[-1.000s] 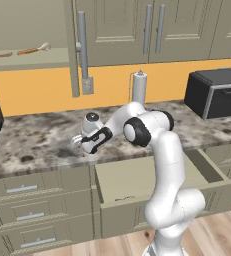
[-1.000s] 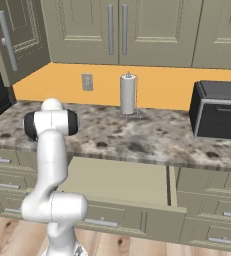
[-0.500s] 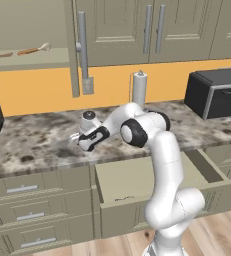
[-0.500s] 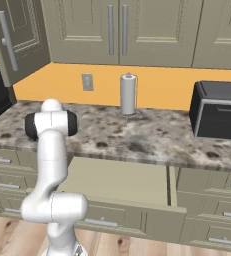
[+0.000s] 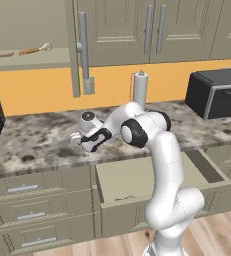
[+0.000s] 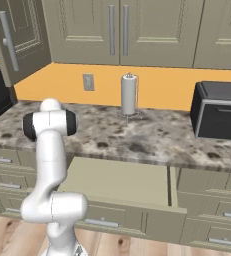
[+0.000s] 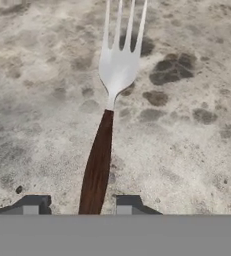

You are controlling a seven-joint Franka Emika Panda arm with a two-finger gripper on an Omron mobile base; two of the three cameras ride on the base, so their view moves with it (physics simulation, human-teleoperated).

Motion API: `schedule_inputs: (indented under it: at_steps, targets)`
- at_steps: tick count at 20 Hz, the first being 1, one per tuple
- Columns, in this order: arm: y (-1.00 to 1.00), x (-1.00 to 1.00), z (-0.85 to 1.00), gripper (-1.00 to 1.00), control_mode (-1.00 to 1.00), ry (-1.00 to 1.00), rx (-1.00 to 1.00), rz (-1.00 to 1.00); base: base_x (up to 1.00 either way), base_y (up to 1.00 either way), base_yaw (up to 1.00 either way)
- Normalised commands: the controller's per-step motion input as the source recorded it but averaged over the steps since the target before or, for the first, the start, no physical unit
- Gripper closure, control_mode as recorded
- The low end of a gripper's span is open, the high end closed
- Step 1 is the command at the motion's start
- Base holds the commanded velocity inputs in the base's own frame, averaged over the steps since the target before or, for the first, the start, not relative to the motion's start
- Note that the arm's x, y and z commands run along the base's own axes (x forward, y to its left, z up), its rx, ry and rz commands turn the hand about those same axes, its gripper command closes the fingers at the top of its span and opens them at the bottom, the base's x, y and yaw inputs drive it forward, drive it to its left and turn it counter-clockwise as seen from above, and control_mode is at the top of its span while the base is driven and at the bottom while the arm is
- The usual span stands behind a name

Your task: Organize the utensils by type. Pick up the wooden spoons from the counter and place them in the open cabinet. Then pick up the metallic utensils from the counter and place them in the open drawer.

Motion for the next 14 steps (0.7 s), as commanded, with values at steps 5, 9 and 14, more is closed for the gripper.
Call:
schedule_inputs:
  at_steps: [5,9,14]
  targets:
    - [-0.94,0.00,-0.58,1.00,-1.00,0.00,0.01,-0.23,0.00,0.00,0.00]
    - [-0.98,0.00,-0.58,1.00,-1.00,0.02,0.08,-0.22,0.00,0.00,0.00]
    - [-0.86,0.00,-0.44,1.00,-1.00,0.01,0.10,-0.20,0.00,0.00,0.00]
